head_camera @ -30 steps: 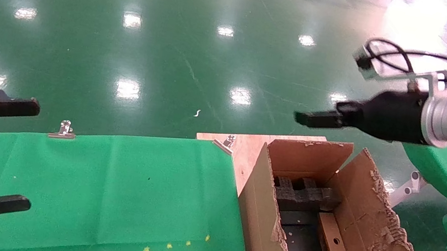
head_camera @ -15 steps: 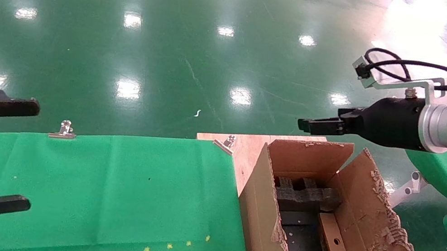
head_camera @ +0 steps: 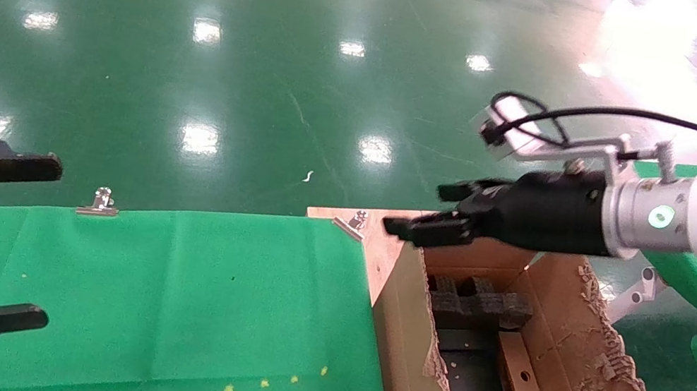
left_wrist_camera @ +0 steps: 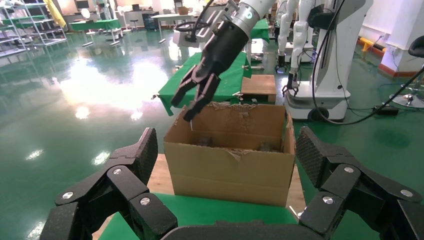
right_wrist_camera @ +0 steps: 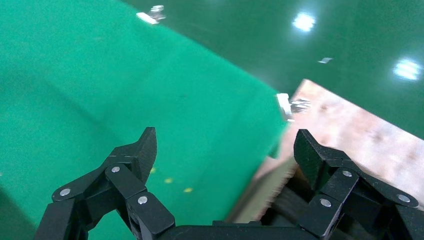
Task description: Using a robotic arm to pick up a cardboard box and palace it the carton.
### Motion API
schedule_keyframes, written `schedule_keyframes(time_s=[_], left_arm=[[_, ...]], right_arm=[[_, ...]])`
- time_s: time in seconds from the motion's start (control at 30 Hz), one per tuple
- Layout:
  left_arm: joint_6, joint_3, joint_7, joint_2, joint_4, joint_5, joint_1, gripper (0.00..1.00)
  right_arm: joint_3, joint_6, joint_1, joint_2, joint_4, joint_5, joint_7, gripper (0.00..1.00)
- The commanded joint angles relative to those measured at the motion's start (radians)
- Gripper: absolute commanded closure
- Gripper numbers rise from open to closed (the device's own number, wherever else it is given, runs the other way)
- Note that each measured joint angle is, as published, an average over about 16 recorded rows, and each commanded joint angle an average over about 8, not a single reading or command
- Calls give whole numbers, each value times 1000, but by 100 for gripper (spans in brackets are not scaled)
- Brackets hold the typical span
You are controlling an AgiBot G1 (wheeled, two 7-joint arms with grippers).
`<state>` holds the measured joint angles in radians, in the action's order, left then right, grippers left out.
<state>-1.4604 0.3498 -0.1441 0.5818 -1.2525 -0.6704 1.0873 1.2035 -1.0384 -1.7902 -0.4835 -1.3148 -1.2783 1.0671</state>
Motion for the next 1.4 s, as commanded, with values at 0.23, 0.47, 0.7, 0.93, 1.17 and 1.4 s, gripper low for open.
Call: schedule_keyframes(time_s=[0.23,0.47,0.7,0.93,1.17,1.4], left_arm=[[0,0,0,0,0,0,0,0],[0,0,0,0,0,0,0,0],[0,0,0,0,0,0,0,0],[0,0,0,0,0,0,0,0],[0,0,0,0,0,0,0,0],[0,0,0,0,0,0,0,0]], right_arm=[[-170,-84,132,-24,6,101,-162,0],[-318,-158,247,-44,11,189,-303,0],[-467,-231,362,-65,15,277,-445,0],[-617,-305,478,-85,20,366,-587,0],[-765,-379,593,-106,25,454,-728,0],[-898,-444,696,-124,30,533,-855,0]])
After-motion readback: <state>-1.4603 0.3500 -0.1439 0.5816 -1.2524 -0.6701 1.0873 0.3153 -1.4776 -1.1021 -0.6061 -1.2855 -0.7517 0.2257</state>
